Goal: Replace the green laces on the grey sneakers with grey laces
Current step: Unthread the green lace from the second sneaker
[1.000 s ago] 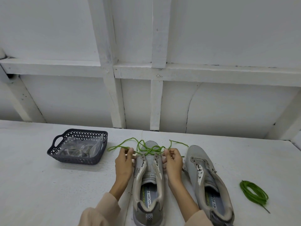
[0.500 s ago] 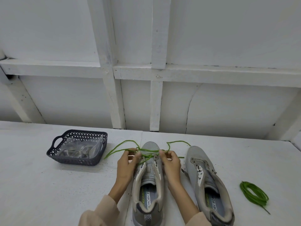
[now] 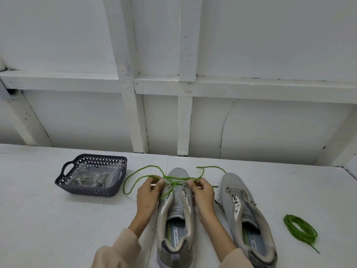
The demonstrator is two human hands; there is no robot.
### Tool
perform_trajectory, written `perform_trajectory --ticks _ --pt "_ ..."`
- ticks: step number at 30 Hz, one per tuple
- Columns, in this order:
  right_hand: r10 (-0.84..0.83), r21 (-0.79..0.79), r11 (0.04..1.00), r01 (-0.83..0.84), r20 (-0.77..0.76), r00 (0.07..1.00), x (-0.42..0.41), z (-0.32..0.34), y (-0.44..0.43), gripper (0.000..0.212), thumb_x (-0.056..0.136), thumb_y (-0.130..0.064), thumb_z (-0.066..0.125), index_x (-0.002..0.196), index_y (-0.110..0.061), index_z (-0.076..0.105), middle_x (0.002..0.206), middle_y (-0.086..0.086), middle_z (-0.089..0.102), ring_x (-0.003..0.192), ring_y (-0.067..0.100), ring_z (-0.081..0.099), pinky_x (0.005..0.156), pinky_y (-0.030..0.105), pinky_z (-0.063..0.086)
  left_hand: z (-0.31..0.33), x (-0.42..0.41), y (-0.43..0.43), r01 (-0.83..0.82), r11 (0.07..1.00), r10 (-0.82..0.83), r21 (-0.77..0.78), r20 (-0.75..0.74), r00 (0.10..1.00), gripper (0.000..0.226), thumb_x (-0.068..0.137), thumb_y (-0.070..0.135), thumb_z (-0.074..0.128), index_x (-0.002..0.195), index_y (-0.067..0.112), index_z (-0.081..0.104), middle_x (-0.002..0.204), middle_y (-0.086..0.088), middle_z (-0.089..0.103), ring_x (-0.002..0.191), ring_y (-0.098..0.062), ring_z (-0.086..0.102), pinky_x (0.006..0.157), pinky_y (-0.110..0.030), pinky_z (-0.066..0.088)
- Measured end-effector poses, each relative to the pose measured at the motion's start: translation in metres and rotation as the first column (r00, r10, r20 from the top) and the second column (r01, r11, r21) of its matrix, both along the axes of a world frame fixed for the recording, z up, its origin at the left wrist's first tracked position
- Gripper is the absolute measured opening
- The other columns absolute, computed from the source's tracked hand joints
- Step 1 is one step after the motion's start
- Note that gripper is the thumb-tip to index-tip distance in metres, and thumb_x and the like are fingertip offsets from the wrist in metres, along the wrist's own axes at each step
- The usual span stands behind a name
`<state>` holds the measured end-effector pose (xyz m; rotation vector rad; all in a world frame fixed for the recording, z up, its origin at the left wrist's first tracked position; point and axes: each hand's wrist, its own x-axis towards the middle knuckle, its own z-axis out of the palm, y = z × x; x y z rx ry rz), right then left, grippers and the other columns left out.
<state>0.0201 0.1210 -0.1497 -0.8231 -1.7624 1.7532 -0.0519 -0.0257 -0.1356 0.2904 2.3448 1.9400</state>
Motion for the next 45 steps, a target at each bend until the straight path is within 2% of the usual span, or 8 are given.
perform_trajectory --ticks 9,14,19,25,29,35,40,45 --pt "0.021 -0.028 0.999 -0.021 -0.001 1.000 -0.0011 0.0005 -0.0016 0.013 0.082 -0.028 0.076 0.078 -0.018 0.068 0.080 0.000 0.072 0.081 0.022 0.068 0.077 0.039 0.054 -0.0009 0.0008 -0.0005 0.030 0.999 -0.029 -0.043 0.018 0.999 0.012 0.088 0.024 0.071 0.085 0.013 0.068 0.084 0.001 0.070 0.078 -0.014 0.064 0.065 -0.023 0.049" --pt "-0.121 -0.167 0.980 0.107 -0.078 0.990 0.0024 0.0007 -0.0012 0.022 0.096 -0.024 0.058 0.083 -0.008 0.056 0.078 0.008 0.067 0.061 0.019 0.056 0.053 0.033 0.045 0.0022 0.0043 0.0020 -0.111 0.987 0.100 0.117 0.100 0.990 0.015 0.097 0.023 0.057 0.089 0.010 0.058 0.085 -0.002 0.068 0.072 -0.014 0.065 0.058 -0.028 0.050" --pt "0.028 -0.076 0.997 -0.029 -0.014 1.000 0.0003 -0.0023 -0.0008 0.021 0.079 -0.035 0.079 0.078 -0.017 0.069 0.081 0.003 0.073 0.081 0.025 0.069 0.076 0.042 0.055 -0.0017 0.0044 0.0009 0.013 1.000 -0.013 0.004 0.011 1.000 0.009 0.089 0.023 0.069 0.090 0.014 0.067 0.088 0.003 0.070 0.083 -0.011 0.065 0.067 -0.020 0.049" --pt "-0.169 -0.256 0.957 0.134 -0.121 0.978 0.0029 0.0024 -0.0030 0.022 0.096 -0.027 0.058 0.083 -0.010 0.051 0.075 0.008 0.067 0.054 0.018 0.054 0.046 0.028 0.043 -0.0025 0.0042 -0.0002 -0.050 0.995 0.044 0.092 0.066 0.997 0.007 0.093 0.020 0.064 0.088 0.016 0.063 0.084 0.000 0.069 0.076 -0.015 0.062 0.063 -0.025 0.049" --pt "0.017 -0.104 0.994 -0.022 -0.041 0.999 0.0016 -0.0003 -0.0022 0.022 0.079 -0.035 0.078 0.079 -0.015 0.068 0.080 0.004 0.073 0.077 0.023 0.067 0.072 0.038 0.053 -0.0032 0.0046 -0.0015 0.018 0.999 -0.019 0.050 0.028 0.999 0.006 0.091 0.022 0.066 0.089 0.017 0.068 0.088 0.004 0.071 0.078 -0.006 0.064 0.066 -0.019 0.049" --pt "-0.118 -0.228 0.970 0.087 -0.128 0.985 0.0035 0.0005 -0.0039 0.021 0.094 -0.024 0.062 0.080 -0.009 0.057 0.072 0.005 0.065 0.060 0.019 0.053 0.053 0.032 0.043 -0.0033 0.0044 -0.0015 -0.045 0.992 0.036 0.117 0.074 0.997 0.009 0.095 0.018 0.061 0.089 0.013 0.065 0.082 -0.004 0.069 0.072 -0.013 0.061 0.063 -0.027 0.049" --pt "0.019 -0.116 0.993 -0.025 -0.058 0.998 0.0012 -0.0002 -0.0018 0.015 0.081 -0.027 0.078 0.077 -0.015 0.069 0.078 0.004 0.072 0.080 0.030 0.066 0.074 0.042 0.054 -0.0016 0.0039 -0.0021 0.031 0.999 -0.032 0.037 0.027 0.999 0.006 0.091 0.019 0.066 0.089 0.014 0.070 0.084 0.003 0.072 0.072 0.001 0.065 0.064 -0.018 0.049" --pt "-0.120 -0.226 0.970 0.093 -0.109 0.987 0.0038 0.0014 -0.0035 0.021 0.095 -0.023 0.060 0.081 -0.008 0.056 0.077 0.006 0.068 0.061 0.019 0.055 0.054 0.032 0.045 -0.0021 0.0041 -0.0022 -0.003 0.998 0.000 0.058 0.053 0.999 0.009 0.094 0.021 0.062 0.088 0.018 0.067 0.085 0.001 0.070 0.077 -0.010 0.063 0.066 -0.022 0.049"
